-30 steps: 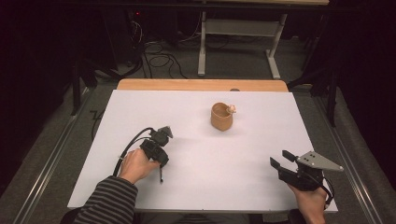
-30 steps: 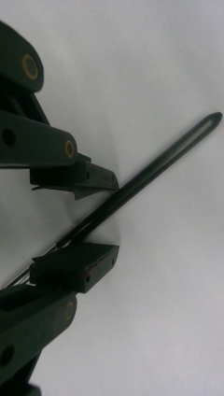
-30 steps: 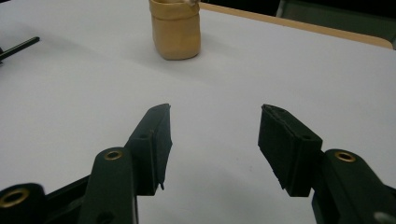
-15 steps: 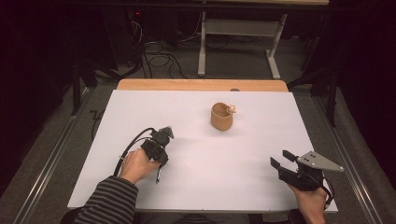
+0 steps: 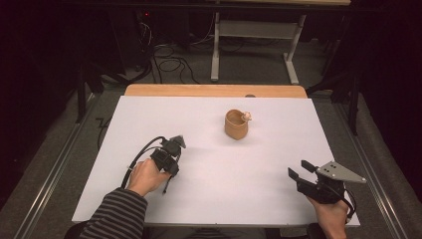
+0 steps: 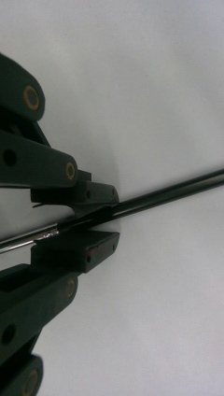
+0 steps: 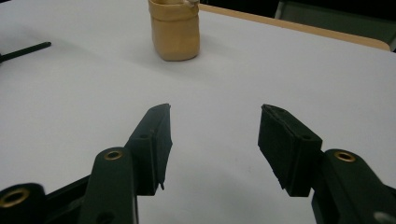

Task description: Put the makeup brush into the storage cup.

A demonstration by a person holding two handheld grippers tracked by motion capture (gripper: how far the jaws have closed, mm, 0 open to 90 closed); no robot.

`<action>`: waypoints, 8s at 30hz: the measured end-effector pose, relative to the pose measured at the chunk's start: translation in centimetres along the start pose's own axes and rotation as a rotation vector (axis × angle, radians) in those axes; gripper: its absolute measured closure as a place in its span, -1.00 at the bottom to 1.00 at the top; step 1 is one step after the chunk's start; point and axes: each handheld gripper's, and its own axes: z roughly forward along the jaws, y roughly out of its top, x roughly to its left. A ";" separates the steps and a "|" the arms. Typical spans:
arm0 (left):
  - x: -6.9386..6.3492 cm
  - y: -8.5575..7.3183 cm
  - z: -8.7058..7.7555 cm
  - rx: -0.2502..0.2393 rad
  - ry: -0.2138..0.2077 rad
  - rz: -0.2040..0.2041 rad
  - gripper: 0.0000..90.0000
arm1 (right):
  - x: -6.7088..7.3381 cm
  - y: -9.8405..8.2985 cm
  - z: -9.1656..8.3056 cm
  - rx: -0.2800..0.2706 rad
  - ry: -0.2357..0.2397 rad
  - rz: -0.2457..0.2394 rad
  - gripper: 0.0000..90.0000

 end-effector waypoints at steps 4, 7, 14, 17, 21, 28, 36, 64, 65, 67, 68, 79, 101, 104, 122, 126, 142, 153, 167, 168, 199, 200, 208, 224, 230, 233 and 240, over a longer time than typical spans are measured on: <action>0.0 0.0 0.0 0.004 -0.002 0.005 0.72 | 0.0 0.0 0.0 0.001 -0.001 -0.001 0.01; 0.0 0.0 0.0 0.004 -0.002 0.007 0.73 | 0.0 0.0 0.0 0.002 0.000 -0.002 0.01; 0.0 -0.1 0.0 0.001 -0.003 0.022 0.79 | 0.0 0.0 0.0 0.003 0.001 -0.003 0.01; 0.0 -0.1 0.0 0.002 -0.004 0.029 0.80 | 0.0 0.0 0.0 0.004 0.001 -0.002 0.01; 0.0 -0.1 0.0 0.002 -0.006 0.039 0.82 | 0.0 0.0 0.0 0.004 0.001 -0.003 0.01; 0.0 -0.1 0.0 0.002 -0.006 0.051 0.84 | 0.0 0.0 0.0 0.004 0.002 -0.001 0.01; -0.2 -0.2 0.0 -0.004 -0.003 0.068 0.85 | 0.0 0.0 0.0 0.004 0.002 -0.001 0.01; -0.4 -0.5 -0.1 -0.012 0.000 0.129 0.85 | 0.1 0.0 0.1 0.005 0.008 -0.018 0.07; -0.4 -0.5 -0.1 -0.010 0.000 0.130 0.85 | 0.1 0.0 0.1 0.005 0.009 -0.018 0.07; -0.4 -0.5 -0.2 -0.010 -0.004 0.131 0.85 | 0.1 0.0 0.1 0.006 0.008 -0.020 0.07; -0.4 -0.5 -0.2 -0.011 -0.006 0.131 0.85 | 0.1 0.0 0.1 0.006 0.008 -0.021 0.08; -0.2 -0.7 -0.5 -0.032 -0.028 0.132 0.85 | 0.1 0.0 0.1 0.007 0.009 -0.021 0.08; -0.3 -0.7 -2.7 -0.104 -0.063 0.144 0.85 | 0.1 0.0 0.1 0.008 0.021 -0.016 0.13; -0.4 -0.7 -2.7 -0.111 -0.066 0.150 0.85 | 0.1 0.0 0.1 0.007 0.021 -0.016 0.13; -0.9 -0.7 -4.1 -0.178 -0.082 0.180 0.85 | 0.1 0.0 0.2 0.011 0.023 -0.015 0.13; -1.0 -0.7 -4.4 -0.193 -0.091 0.182 0.85 | 0.1 0.0 0.1 0.011 0.023 -0.015 0.13; -1.6 -0.7 -5.8 -0.248 -0.115 0.217 0.85 | 0.1 0.0 0.1 0.009 0.026 -0.012 0.14; -1.7 -0.6 -6.5 -0.284 -0.129 0.232 0.85 | 0.4 0.0 0.2 0.015 0.044 -0.048 0.17; -2.2 -0.3 -7.0 -0.314 -0.134 0.253 0.85 | 0.6 0.1 0.4 0.026 0.053 -0.063 0.16; -2.2 -0.3 -7.1 -0.316 -0.134 0.258 0.85 | 0.7 0.1 0.4 0.029 0.054 -0.065 0.16; -2.8 0.4 -8.1 -0.352 -0.119 0.314 0.85 | 1.1 3.1 1.1 -0.007 0.136 -0.101 0.15; -2.9 0.4 -8.2 -0.352 -0.127 0.316 0.85 | 1.2 3.3 1.1 -0.006 0.141 -0.110 0.15; -3.1 0.5 -8.5 -0.358 -0.132 0.324 0.85 | 2.1 5.5 1.7 -0.009 0.186 -0.173 0.19; -3.5 0.7 -8.8 -0.347 -0.142 0.347 0.85 | 4.8 8.5 3.6 0.013 0.233 -0.305 0.20; -3.6 0.7 -9.2 -0.349 -0.147 0.354 0.85 | 5.4 9.8 4.0 0.001 0.244 -0.331 0.20; -3.8 0.8 -9.4 -0.349 -0.147 0.362 0.85 | 5.8 10.6 4.3 0.001 0.249 -0.347 0.20; -4.2 1.1 -9.7 -0.346 -0.145 0.375 0.85 | 7.2 12.0 5.3 0.004 0.286 -0.397 0.21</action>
